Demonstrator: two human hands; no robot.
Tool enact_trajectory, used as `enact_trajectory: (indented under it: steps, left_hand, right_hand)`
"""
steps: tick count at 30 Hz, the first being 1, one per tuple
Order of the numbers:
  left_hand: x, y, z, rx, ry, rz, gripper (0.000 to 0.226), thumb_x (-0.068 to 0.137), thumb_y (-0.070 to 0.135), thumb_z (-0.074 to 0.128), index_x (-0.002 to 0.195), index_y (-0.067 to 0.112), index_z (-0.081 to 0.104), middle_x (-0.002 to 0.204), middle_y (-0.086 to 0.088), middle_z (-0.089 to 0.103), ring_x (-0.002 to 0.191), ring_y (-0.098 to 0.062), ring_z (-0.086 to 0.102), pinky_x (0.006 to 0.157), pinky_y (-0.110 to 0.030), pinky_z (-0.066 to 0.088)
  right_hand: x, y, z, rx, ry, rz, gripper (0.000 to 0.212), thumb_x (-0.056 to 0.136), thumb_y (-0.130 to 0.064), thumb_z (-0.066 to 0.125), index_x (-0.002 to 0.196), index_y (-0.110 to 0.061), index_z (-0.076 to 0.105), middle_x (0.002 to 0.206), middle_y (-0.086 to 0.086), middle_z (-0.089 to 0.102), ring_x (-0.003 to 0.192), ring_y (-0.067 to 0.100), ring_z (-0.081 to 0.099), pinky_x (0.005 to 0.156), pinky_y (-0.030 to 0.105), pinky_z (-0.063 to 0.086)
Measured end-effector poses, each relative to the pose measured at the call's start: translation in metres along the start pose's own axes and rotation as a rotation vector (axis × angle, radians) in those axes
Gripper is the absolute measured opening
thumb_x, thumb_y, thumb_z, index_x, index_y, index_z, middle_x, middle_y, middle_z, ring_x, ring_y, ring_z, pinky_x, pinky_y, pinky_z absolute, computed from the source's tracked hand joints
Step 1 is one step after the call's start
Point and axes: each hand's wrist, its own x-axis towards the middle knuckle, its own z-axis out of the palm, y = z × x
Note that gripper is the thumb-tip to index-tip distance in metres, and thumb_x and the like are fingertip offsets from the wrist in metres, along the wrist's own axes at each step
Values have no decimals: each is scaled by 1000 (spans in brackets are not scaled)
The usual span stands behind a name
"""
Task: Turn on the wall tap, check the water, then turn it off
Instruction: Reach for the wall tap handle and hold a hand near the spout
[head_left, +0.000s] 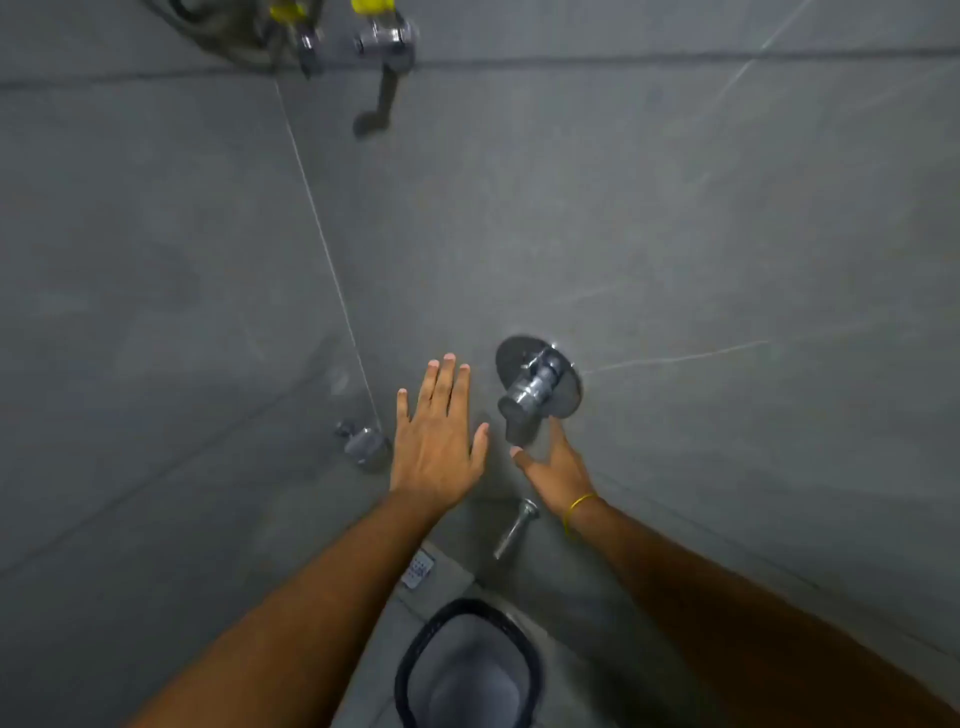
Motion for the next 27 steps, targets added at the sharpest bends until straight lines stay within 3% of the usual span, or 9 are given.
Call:
enact_trajectory:
  steps: [4, 8, 10, 12, 15, 17, 19, 24, 27]
  left_hand:
    - [2, -15, 79, 19, -134, -57, 79, 103, 46, 44, 166, 14, 6, 177, -7, 1, 163, -25, -2, 127, -63, 17]
    - [-2, -21, 135, -34, -185, -87, 79, 105, 47, 41, 166, 16, 3, 177, -6, -2, 162, -23, -5, 128, -62, 14]
    - [-1, -23, 151, -46, -208, -104, 79, 104, 48, 41, 166, 17, 1, 177, -5, -3, 162, -23, -6, 128, -62, 13]
    - [2, -25, 157, -60, -201, -98, 79, 105, 48, 40, 166, 17, 2, 177, -5, -2, 162, -24, -5, 128, -62, 11]
    - [10, -29, 154, -63, -176, -94, 76, 105, 49, 38, 166, 17, 5, 177, -6, 0, 163, -24, -3, 128, -62, 11]
    - [15, -31, 149, -57, -163, -99, 75, 105, 48, 37, 166, 17, 5, 177, -6, 1, 163, -25, -3, 128, -63, 11]
    - [19, -31, 143, -62, -164, -99, 76, 105, 46, 39, 166, 17, 5, 177, -6, 1, 163, -25, -3, 128, -63, 11]
    - [27, -25, 132, -97, -139, -76, 73, 105, 44, 37, 166, 16, 7, 177, -6, 3, 163, -25, -3, 128, -64, 11]
    - [27, -22, 128, -112, -143, -73, 71, 104, 47, 26, 166, 17, 8, 177, -6, 4, 163, -25, -2, 128, -62, 7]
  right_hand:
    - [54, 30, 28, 140, -50, 102, 65, 96, -21, 69, 154, -15, 40, 152, 11, 54, 138, 31, 52, 111, 37, 43]
    - [93, 45, 48, 161, -25, 38, 36, 94, -1, 64, 130, 0, 60, 120, 11, 66, 111, 24, 61, 100, 40, 49]
    - [102, 51, 56, 177, -3, 31, 29, 93, -1, 63, 122, -3, 65, 115, 10, 68, 106, 24, 61, 99, 39, 49]
    - [102, 52, 63, 282, 56, 49, 28, 92, -2, 64, 119, -8, 69, 116, 9, 71, 107, 23, 64, 100, 38, 49]
    - [99, 47, 69, 434, 64, 75, 27, 91, 1, 64, 93, -25, 73, 96, -5, 71, 93, 14, 65, 92, 34, 50]
    - [97, 43, 71, 499, 64, 93, 28, 91, 3, 63, 84, -23, 71, 88, 1, 68, 89, 18, 62, 90, 37, 49]
    - [92, 37, 70, 540, 55, 100, 21, 89, 6, 63, 92, -12, 73, 92, 5, 66, 92, 21, 61, 89, 39, 48]
    - [82, 27, 63, 540, 32, 111, 26, 63, -8, 65, 88, -16, 71, 96, 6, 69, 98, 24, 64, 90, 41, 52]
    - [83, 26, 56, 503, 10, 125, 20, 63, -8, 64, 80, -14, 73, 91, 9, 70, 90, 23, 63, 79, 37, 50]
